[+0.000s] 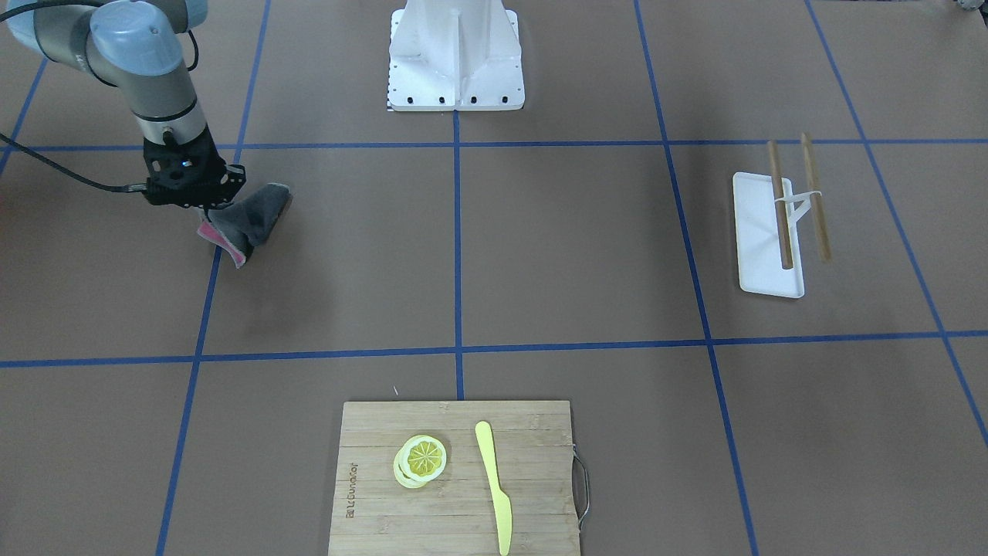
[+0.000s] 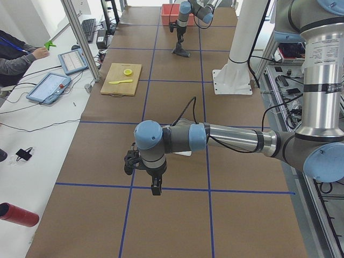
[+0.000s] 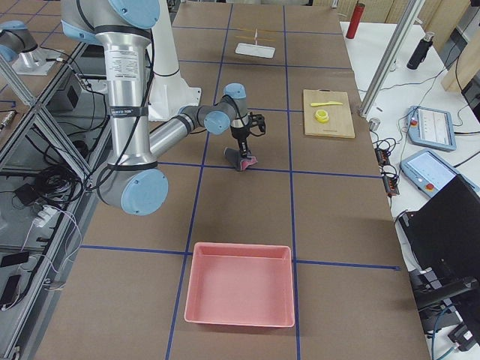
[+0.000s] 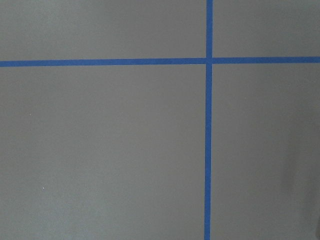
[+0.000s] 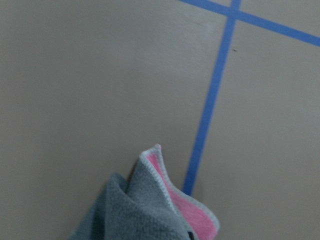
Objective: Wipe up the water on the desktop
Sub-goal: 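Wipe the table again with the towel in the right gripper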
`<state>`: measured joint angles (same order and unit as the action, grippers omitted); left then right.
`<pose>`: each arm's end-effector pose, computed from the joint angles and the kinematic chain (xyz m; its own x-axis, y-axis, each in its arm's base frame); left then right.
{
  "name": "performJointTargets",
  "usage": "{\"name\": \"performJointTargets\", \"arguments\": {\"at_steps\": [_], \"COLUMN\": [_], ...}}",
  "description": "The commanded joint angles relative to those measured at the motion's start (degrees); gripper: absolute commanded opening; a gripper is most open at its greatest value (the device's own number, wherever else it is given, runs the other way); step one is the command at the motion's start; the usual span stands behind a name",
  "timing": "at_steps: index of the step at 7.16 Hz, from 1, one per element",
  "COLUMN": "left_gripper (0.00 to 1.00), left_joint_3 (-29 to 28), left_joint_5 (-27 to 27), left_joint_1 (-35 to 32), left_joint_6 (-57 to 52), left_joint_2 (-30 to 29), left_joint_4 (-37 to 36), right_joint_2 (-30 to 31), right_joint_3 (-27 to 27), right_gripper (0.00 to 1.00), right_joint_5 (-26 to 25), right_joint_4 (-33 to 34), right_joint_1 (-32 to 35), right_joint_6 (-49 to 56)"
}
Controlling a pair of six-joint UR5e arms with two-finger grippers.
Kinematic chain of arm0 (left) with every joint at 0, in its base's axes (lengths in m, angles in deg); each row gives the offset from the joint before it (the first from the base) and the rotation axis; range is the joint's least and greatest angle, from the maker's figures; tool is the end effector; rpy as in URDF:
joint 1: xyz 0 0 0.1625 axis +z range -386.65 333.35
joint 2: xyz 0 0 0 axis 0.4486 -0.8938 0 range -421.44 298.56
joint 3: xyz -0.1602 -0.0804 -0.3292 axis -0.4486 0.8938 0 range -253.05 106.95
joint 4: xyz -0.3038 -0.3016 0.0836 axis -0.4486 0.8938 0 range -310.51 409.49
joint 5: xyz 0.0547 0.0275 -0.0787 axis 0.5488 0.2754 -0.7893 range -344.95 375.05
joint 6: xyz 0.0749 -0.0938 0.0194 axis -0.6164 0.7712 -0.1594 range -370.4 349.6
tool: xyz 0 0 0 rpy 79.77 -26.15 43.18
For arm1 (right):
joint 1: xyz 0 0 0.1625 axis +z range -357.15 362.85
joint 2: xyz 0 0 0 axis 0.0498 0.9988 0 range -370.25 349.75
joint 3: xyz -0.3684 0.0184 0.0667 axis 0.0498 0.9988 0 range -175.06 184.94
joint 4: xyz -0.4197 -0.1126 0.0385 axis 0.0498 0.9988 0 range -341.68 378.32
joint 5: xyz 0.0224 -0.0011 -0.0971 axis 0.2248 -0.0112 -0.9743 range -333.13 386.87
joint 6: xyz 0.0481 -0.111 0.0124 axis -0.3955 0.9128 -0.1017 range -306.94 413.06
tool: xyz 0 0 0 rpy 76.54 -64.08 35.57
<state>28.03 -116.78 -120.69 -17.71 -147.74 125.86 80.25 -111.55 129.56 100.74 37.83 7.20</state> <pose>-0.0856 -0.4721 0.5841 0.7411 0.0022 -0.6714 -0.0244 0.9994 -0.0236 -0.3639 -0.3847 0.3991 0.8101 -0.2625 0.5242 0.1456 0.9562 0.2537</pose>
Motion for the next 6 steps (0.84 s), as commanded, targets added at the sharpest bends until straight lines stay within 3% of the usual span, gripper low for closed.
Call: {"name": "performJointTargets", "arguments": {"at_steps": [1,3,4,6], "left_gripper": [0.99,0.99,0.99,0.99], "left_joint_3": [0.0,0.0,0.0,0.0], "left_joint_5": [0.0,0.0,0.0,0.0], "left_joint_1": [0.0,0.0,0.0,0.0], "left_joint_6": [-0.1,-0.2,-0.2,-0.3], "left_joint_2": [0.1,0.1,0.1,0.1], "left_joint_4": [0.0,0.0,0.0,0.0], "right_joint_2": [10.1,13.1,12.3,11.7], "right_joint_3": [-0.4,-0.7,-0.7,-5.7], "right_gripper": [0.00,0.00,0.00,0.00], "right_joint_5": [-0.4,2.4,7.1,16.3], "right_joint_4": [-0.3,-0.2,-0.3,0.6], "right_joint_1": [8.0,19.8,24.2,32.0], "right_joint_6": [16.7,30.3,31.3,31.7]}}
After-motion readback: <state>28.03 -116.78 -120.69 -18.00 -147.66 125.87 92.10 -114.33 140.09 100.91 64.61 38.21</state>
